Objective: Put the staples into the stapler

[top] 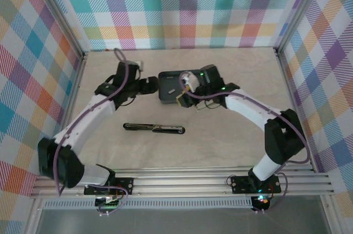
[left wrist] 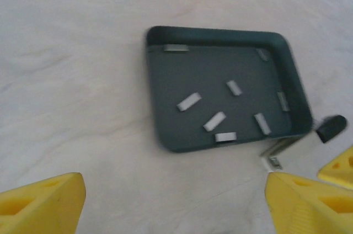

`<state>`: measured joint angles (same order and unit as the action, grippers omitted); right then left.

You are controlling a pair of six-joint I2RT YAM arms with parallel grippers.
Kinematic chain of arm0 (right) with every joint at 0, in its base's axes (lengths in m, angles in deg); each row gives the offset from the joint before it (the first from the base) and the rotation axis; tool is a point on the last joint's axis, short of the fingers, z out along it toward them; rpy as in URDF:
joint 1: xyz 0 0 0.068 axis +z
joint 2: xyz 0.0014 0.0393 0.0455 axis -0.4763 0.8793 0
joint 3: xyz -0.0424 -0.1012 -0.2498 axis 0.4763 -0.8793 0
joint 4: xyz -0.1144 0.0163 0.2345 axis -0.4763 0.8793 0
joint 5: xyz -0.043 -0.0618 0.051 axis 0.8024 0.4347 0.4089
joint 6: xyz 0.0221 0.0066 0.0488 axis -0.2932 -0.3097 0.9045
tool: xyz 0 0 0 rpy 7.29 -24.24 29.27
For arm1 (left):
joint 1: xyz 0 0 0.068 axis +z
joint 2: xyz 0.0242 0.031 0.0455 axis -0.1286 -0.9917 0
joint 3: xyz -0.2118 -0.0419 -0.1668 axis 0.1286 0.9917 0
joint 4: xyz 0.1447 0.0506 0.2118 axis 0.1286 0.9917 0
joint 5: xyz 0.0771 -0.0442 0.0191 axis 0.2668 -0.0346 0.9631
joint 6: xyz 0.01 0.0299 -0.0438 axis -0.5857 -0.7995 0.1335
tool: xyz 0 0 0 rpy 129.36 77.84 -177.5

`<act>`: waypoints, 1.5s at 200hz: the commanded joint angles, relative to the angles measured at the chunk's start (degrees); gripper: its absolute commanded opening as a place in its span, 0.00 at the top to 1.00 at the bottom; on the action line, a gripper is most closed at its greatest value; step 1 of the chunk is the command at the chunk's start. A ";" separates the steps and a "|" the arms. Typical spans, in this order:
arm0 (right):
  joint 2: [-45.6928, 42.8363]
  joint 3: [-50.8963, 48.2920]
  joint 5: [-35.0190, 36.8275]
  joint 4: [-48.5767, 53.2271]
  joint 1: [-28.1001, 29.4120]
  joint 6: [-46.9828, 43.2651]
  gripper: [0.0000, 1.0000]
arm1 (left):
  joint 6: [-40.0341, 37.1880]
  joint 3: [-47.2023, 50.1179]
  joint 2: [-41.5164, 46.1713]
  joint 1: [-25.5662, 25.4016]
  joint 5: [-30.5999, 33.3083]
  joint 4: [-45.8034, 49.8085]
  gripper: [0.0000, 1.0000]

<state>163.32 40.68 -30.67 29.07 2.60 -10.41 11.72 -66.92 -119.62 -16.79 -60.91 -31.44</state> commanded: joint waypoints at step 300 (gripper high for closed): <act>-29.53 -27.06 -19.21 3.99 -41.52 28.82 0.44 | -16.27 -77.98 -74.41 -23.83 -11.40 10.26 0.28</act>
<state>135.23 14.21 -47.85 31.89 -38.62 19.55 -4.85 -143.11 -192.47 -39.44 -73.39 -20.45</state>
